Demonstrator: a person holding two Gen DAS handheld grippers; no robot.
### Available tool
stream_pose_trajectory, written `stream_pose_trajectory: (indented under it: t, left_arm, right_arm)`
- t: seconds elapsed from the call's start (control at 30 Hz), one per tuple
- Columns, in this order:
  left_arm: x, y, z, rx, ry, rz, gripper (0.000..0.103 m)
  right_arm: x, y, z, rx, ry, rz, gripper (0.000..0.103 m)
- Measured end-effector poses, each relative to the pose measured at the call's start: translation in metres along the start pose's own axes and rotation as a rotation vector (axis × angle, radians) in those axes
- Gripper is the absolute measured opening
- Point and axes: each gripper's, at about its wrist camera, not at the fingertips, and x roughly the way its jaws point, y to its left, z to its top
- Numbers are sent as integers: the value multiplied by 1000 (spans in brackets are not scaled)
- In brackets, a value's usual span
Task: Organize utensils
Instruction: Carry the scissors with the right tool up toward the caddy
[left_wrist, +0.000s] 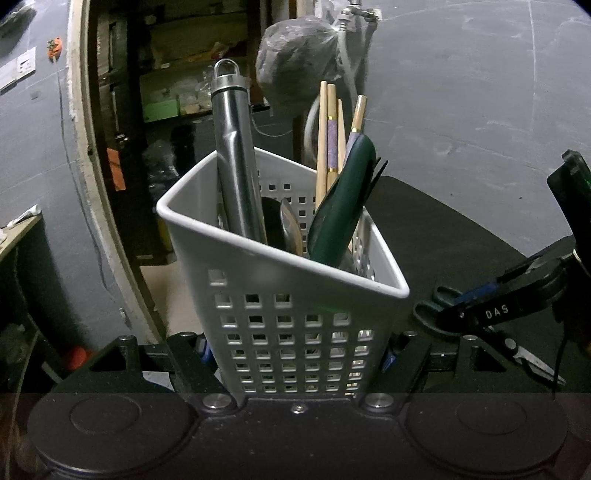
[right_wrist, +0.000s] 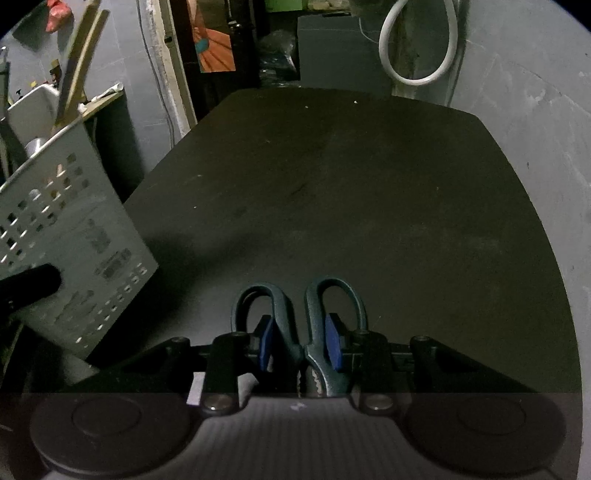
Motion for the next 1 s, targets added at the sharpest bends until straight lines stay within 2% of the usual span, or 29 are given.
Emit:
stream_pose_trajectory:
  t: [0.57,0.83,0.93,1.0]
  left_arm:
    - [8,20,-3,68,-8,-130,76]
    - [7,21,-2,71,-10,-139,76]
    - [7,21,-1,71,-11,-138,76]
    - [7,21,-1,69,-11,-136,76]
  right_arm:
    - [-7,15,-5,78,39,-61,33]
    - [5,16,9,40,52,-70,46]
    - [9,21,14,14,52,-76,34]
    - [11,24,15,5,53,-77,33]
